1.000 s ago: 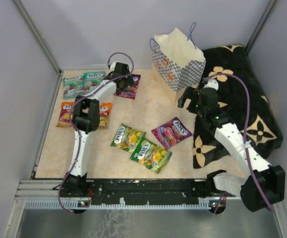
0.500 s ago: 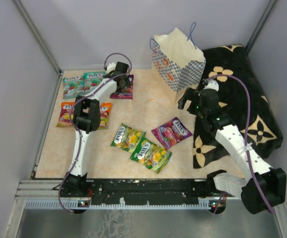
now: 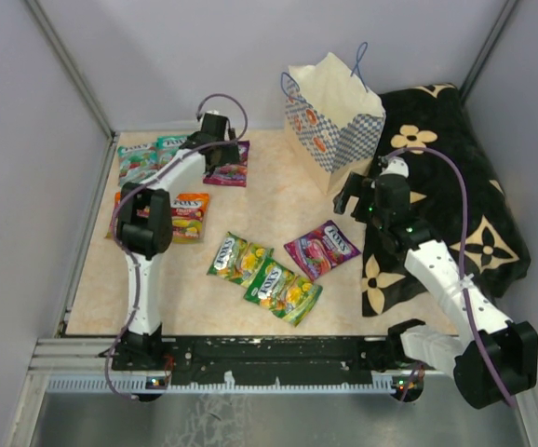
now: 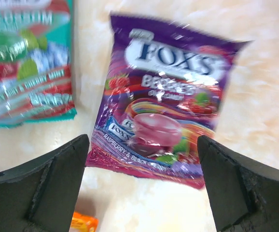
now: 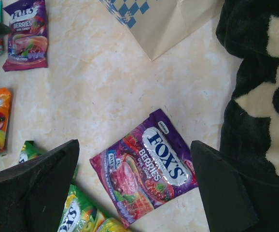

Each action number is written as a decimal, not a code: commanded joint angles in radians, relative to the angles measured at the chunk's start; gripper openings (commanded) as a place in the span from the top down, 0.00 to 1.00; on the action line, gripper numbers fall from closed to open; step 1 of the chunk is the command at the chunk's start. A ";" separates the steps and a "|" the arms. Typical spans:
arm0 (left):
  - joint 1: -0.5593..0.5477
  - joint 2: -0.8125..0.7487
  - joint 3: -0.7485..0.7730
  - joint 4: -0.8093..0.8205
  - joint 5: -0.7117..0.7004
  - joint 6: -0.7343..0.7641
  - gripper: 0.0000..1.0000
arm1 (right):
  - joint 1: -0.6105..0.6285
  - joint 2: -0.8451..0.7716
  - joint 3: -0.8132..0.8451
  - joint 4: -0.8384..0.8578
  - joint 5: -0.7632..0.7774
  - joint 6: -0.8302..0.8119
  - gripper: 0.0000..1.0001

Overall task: Take the snacks out of the paper bag
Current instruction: Move the snack to the center of the board, then adjust the snack at the center of the board.

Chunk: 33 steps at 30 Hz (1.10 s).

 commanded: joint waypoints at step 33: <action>0.236 -0.009 -0.188 0.253 0.198 0.457 0.01 | 0.005 0.039 -0.010 0.038 -0.146 -0.053 0.01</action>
